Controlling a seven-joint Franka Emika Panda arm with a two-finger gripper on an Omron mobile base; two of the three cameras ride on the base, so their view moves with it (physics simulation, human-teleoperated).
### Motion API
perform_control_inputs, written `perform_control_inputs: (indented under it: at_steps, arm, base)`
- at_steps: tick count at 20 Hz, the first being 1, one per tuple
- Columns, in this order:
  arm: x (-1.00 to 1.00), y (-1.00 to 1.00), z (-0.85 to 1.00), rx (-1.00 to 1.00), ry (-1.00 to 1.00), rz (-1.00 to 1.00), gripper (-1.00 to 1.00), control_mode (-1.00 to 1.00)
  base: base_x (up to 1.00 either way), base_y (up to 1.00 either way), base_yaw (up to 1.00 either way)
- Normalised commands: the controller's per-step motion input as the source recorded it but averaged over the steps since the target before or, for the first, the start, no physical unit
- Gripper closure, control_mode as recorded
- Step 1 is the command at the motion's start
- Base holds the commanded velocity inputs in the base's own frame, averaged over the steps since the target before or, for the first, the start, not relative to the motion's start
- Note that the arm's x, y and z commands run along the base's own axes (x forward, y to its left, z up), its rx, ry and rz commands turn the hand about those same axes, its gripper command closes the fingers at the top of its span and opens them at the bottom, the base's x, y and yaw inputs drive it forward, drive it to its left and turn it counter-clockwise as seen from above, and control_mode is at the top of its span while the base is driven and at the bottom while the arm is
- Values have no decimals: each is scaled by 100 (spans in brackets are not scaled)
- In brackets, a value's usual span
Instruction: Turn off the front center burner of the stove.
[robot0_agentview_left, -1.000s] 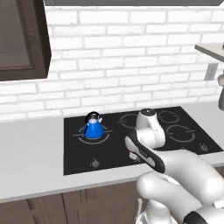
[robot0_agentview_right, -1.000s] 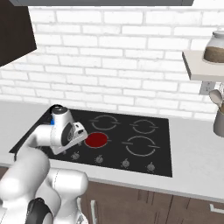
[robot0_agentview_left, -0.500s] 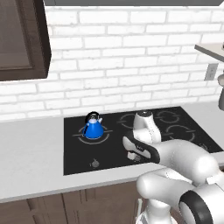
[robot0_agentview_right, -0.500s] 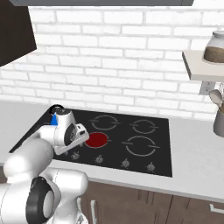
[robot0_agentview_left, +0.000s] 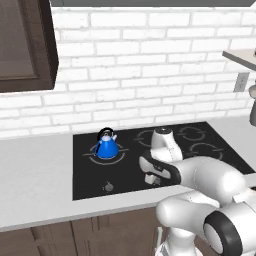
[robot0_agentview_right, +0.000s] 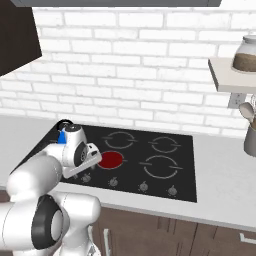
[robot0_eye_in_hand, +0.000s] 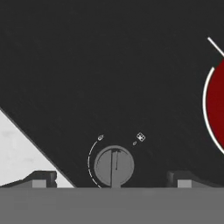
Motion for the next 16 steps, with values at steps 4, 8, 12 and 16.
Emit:
perform_control_inputs:
  at_steps: [4,8,12,16]
  arm:
    - [-1,-2,-36,0,0,0,-100,-100]
    - [0,-2,-32,0,0,0,-100,-100]
    - [-3,-8,-27,0,0,0,-100,-100]
    - [-3,-4,-7,1,0,0,-100,-100]
  base:
    - [0,0,0]
    - [0,0,0]
    - [0,0,0]
    - [0,0,0]
